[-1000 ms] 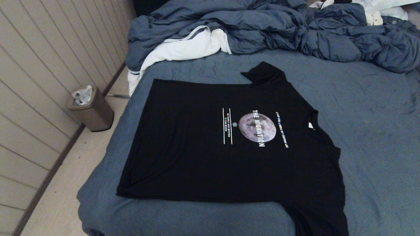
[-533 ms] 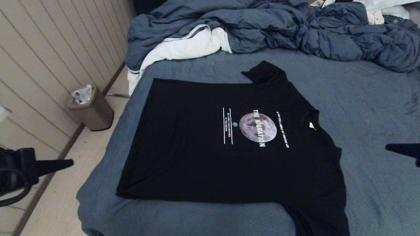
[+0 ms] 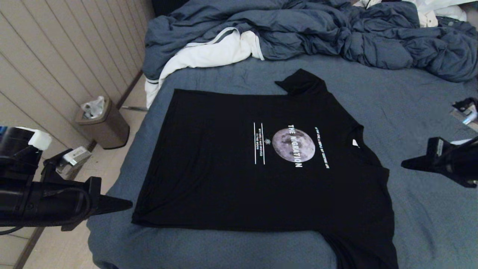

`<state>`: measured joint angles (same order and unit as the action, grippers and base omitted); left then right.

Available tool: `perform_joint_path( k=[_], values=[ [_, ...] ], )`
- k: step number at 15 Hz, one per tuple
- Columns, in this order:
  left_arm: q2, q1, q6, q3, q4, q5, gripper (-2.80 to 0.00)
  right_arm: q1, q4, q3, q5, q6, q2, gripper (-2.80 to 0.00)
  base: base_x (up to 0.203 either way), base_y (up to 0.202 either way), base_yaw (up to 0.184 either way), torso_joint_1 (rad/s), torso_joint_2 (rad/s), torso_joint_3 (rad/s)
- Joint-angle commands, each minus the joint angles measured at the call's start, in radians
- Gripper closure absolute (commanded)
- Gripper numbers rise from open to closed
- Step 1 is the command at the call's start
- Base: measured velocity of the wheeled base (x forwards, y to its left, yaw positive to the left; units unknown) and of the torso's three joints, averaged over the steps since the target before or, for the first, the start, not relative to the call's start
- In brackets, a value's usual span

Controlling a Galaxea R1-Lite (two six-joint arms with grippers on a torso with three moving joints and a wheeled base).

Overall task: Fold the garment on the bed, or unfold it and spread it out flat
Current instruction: Fold the black T-shirt

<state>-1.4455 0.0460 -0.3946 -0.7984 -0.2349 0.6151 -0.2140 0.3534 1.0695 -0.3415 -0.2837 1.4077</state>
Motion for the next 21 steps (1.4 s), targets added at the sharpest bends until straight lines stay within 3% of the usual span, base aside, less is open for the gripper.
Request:
perform_joint_path(
  k=[1,6,8,9,13,18,21],
  values=[
    [-0.052,-0.012,-0.001,0.037,0.06,0.003,0.0,-0.003,0.009,0.05,0.003,-0.015,0.038,0.0,0.0,0.0,0.0,0.0,0.0,0.0],
    [-0.267,-0.124,0.01,0.072,0.363,-0.011,0.0,-0.032,0.131,0.18,0.022,-0.018,0.004,0.0,0.0,0.0,0.0,0.0,0.0,0.0],
    [-0.331,-0.138,0.012,0.07,0.44,-0.046,0.0,-0.028,0.131,0.184,0.021,-0.019,0.008,0.0,0.0,0.0,0.0,0.0,0.0,0.0],
    [-0.358,-0.139,0.013,0.072,0.478,-0.062,-2.8,-0.028,0.129,0.186,0.022,-0.019,0.013,0.0,0.0,0.0,0.0,0.0,0.0,0.0],
    [-0.353,-0.134,0.015,0.103,0.527,-0.075,-2.8,-0.033,0.122,0.196,0.021,-0.015,0.042,0.0,0.0,0.0,0.0,0.0,0.0,0.0],
    [-0.221,-0.089,0.016,0.125,0.479,-0.06,-2.8,-0.036,0.122,0.184,0.021,-0.017,0.059,0.0,0.0,0.0,0.0,0.0,0.0,0.0],
    [-0.222,-0.065,0.009,0.118,0.449,0.023,-2.8,-0.061,0.122,0.185,0.02,-0.011,0.055,0.0,0.0,0.0,0.0,0.0,0.0,0.0]
  ],
)
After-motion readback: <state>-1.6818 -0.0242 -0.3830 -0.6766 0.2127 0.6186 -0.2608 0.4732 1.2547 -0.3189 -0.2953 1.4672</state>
